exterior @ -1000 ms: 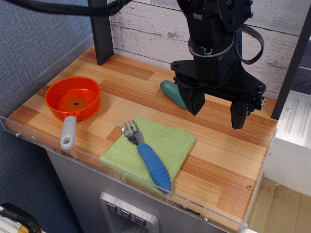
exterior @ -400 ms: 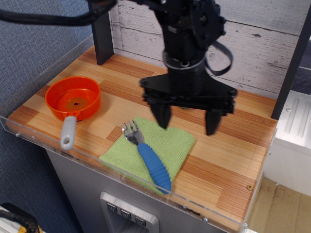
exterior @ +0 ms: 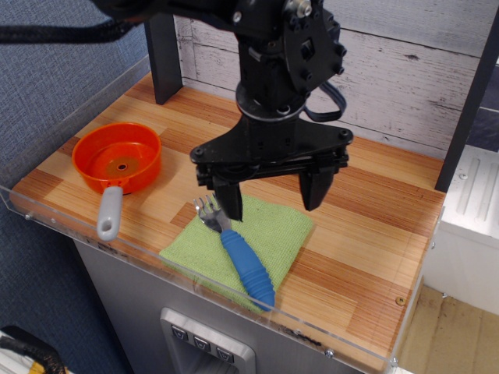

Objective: PICK UP THE SPOON AND KEEP ANOTHER SIDE OF THE TABLE

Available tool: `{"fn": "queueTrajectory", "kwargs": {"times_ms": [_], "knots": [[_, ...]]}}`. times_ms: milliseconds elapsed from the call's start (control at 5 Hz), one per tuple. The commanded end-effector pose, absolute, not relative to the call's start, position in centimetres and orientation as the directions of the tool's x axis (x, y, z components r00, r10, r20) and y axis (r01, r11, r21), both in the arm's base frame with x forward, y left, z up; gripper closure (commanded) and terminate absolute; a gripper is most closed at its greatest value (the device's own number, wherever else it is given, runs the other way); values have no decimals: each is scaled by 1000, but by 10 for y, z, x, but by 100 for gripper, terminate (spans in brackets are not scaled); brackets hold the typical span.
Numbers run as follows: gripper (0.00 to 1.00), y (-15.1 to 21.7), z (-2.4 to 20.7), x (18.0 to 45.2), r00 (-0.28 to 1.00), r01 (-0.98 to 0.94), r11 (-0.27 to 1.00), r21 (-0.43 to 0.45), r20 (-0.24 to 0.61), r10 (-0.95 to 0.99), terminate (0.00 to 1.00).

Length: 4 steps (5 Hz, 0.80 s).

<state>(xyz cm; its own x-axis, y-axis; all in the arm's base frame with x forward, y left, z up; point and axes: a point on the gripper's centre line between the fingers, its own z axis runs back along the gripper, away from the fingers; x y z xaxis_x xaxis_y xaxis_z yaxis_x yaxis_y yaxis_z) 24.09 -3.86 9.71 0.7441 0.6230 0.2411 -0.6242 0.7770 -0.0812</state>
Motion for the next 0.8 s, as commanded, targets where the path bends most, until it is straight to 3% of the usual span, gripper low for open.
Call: {"fn": "queueTrajectory", "kwargs": {"times_ms": [0, 600], "knots": [[0, -32, 84, 234, 586, -784, 616, -77, 234, 776, 0], [0, -21, 54, 234, 559, -798, 582, -158, 169, 812, 0]]}}
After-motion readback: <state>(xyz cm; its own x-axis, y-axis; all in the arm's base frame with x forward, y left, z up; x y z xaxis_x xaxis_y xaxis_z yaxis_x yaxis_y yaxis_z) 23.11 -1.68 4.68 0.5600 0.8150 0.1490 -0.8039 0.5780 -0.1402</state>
